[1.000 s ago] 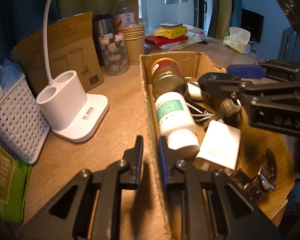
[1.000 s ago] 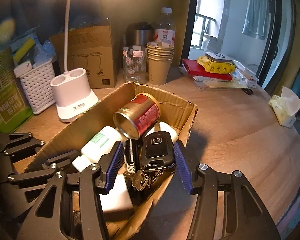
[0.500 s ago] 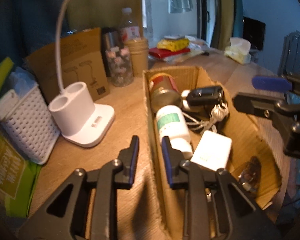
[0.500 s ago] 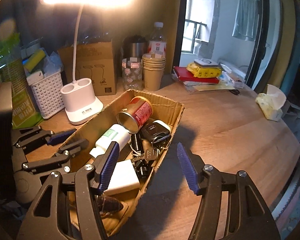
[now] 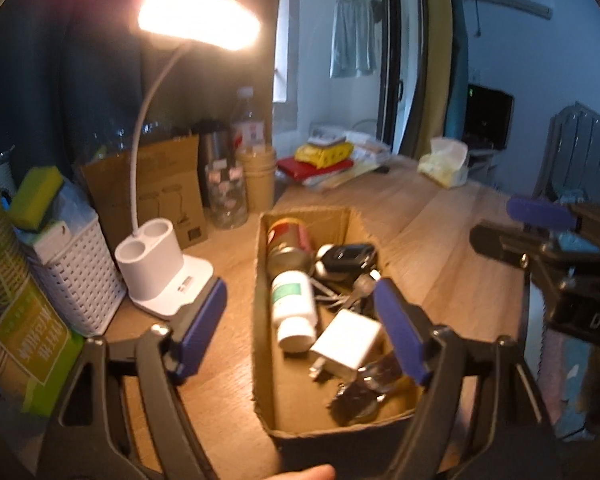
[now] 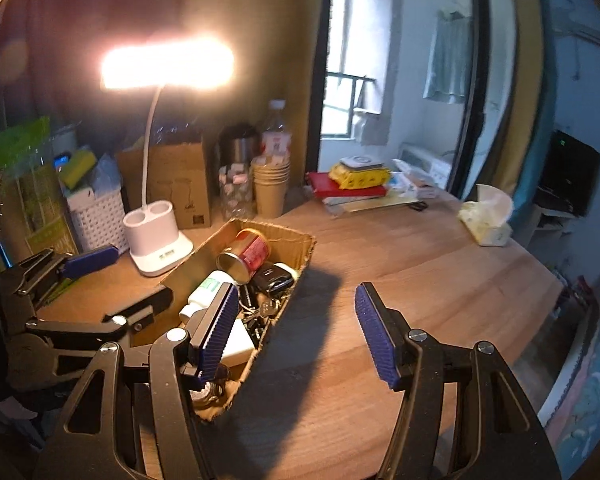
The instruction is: Organize rigid objects
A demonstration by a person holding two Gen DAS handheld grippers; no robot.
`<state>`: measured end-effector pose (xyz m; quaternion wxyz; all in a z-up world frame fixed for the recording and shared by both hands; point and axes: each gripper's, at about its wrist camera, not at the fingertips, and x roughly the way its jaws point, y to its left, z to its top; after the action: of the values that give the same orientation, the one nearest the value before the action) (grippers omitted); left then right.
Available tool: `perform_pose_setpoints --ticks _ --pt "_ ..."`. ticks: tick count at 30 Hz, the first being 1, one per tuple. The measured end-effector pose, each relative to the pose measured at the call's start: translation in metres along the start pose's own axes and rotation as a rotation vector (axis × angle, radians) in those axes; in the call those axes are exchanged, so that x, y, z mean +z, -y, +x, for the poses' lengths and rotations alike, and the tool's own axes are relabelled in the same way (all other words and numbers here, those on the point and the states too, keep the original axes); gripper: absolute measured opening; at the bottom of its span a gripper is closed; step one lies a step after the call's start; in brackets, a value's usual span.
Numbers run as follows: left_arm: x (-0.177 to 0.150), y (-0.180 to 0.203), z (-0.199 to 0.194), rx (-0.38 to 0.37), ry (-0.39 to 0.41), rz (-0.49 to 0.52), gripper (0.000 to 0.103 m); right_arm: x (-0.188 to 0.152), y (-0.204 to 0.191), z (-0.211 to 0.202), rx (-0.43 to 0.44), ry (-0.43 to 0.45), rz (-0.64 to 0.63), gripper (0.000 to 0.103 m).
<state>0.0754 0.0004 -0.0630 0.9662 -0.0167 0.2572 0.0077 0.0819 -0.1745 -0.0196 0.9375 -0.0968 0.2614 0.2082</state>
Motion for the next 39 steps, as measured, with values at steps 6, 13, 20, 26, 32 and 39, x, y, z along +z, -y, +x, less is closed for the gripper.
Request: perform_pose_setpoints --ticks 6,13,20,26,32,39 --pt "0.014 0.010 -0.036 -0.038 0.045 -0.025 0.086 -0.003 0.009 -0.031 -0.040 0.027 0.035 0.070" --pt "0.027 0.022 -0.077 -0.068 0.100 -0.034 0.093 -0.004 0.014 -0.070 -0.075 0.076 0.059 0.070" --pt "0.034 0.029 -0.106 -0.066 0.125 -0.022 0.093 -0.004 0.019 -0.106 -0.105 0.130 0.083 0.070" --pt "0.037 0.034 -0.123 -0.081 0.137 0.003 0.093 -0.004 0.022 -0.125 -0.122 0.152 0.097 0.070" --pt "0.037 0.039 -0.136 -0.106 0.148 0.022 0.093 -0.004 0.019 -0.136 -0.119 0.164 0.098 0.070" --pt "0.039 0.037 -0.141 -0.090 0.166 0.018 0.093 -0.004 0.018 -0.136 -0.114 0.166 0.095 0.070"
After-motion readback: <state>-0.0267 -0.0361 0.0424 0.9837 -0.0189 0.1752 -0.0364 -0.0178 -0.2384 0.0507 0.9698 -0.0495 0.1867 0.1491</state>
